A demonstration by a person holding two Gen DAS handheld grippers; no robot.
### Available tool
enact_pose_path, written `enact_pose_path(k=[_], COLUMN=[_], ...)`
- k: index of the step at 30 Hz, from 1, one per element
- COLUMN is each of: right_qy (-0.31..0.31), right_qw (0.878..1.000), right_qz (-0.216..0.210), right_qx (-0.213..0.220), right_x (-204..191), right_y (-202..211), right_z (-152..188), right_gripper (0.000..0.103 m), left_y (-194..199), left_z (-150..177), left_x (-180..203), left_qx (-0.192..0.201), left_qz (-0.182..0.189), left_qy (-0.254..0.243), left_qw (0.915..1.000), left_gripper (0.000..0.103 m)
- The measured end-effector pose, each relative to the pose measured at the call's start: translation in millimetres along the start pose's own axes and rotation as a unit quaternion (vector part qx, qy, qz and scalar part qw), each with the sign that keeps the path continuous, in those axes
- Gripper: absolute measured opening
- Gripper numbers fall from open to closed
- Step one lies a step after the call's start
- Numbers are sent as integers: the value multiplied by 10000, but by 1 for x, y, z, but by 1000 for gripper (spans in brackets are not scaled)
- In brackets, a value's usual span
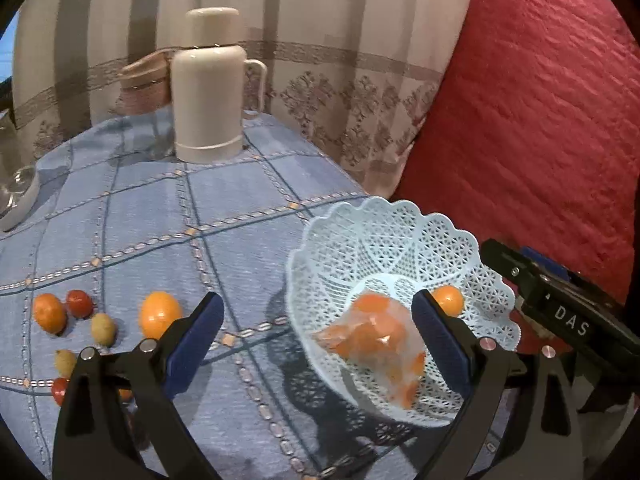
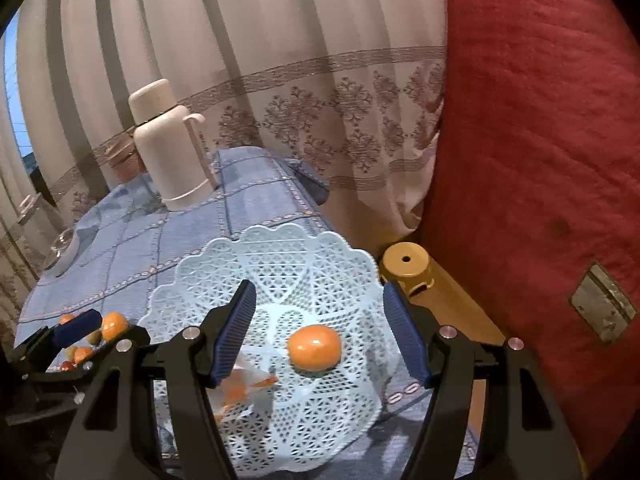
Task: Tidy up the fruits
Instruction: 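Carry the orange bag with the left tool into the basket and release, then move both tools back over the loose fruits on the table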
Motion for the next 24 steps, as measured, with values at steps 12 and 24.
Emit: enact_pose_path(k=[12, 24], right_qy=[88, 386], right_qw=[9996, 9979], right_qz=[-260, -504], right_qx=[97, 94], right_x=[-28, -81], right_y=[13, 18], right_z=[1, 4], right_gripper=[68, 72], left_y=[45, 87], left_z=[-6, 5], left_x=[-76, -171], left_qx=[426, 690], left_qz=[-374, -858], left_qy=[597, 1260], left_qw=[9966, 9859], left_gripper=[94, 98])
Point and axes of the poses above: each gripper's, at about its wrist camera, not at the fingertips, and y roughly against the way its jaws point, x to its right, z to its underside, the point moved 9 cm from there along -y, roughly the way its jaws point, and after that the axes turned 6 degrees about -x, right-handed, at the moved point
